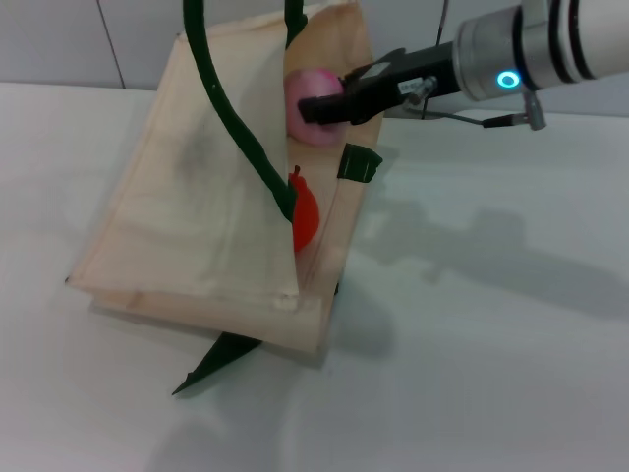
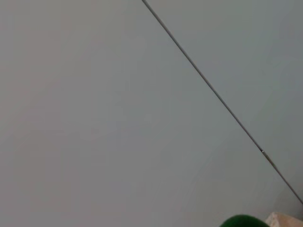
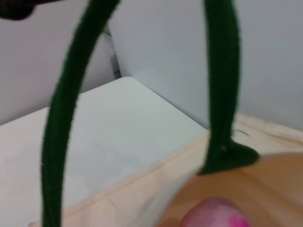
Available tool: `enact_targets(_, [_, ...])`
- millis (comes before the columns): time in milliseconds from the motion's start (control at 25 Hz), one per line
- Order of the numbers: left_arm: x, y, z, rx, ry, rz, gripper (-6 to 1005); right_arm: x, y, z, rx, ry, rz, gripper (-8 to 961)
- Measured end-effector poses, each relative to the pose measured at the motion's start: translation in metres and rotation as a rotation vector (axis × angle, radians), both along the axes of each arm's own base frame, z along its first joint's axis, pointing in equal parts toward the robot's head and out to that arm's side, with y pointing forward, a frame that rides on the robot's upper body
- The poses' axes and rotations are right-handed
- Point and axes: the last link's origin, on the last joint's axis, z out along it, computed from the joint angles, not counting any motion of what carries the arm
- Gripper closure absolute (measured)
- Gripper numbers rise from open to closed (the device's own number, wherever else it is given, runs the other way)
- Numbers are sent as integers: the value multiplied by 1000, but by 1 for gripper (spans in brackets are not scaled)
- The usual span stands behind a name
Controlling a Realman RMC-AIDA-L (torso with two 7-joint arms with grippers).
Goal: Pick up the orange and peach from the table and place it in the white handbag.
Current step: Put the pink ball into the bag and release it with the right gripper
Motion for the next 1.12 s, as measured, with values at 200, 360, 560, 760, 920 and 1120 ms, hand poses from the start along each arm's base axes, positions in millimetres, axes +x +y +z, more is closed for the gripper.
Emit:
enact_targets(200, [4, -1, -5, -13, -1, -10, 796, -12, -5, -12, -27, 35, 46, 509])
enact_targets(360, [7, -3, -10, -23, -1, -24, 794, -19, -5, -22, -19, 26, 68, 510])
enact_targets(560, [13, -5, -17, -41, 2, -48, 791, -20, -3, -30, 8, 9, 82, 513])
enact_targets(760, [18, -7, -22, -54, 1, -60, 788, -15, 2, -31, 50, 4, 60, 514])
enact_targets(920, [19, -8, -26, -63, 3, -64, 786, -10, 5, -30, 76, -4, 50, 515])
enact_targets(1120, [21, -9, -29, -69, 8, -70, 783, -8, 8, -29, 108, -14, 54, 517])
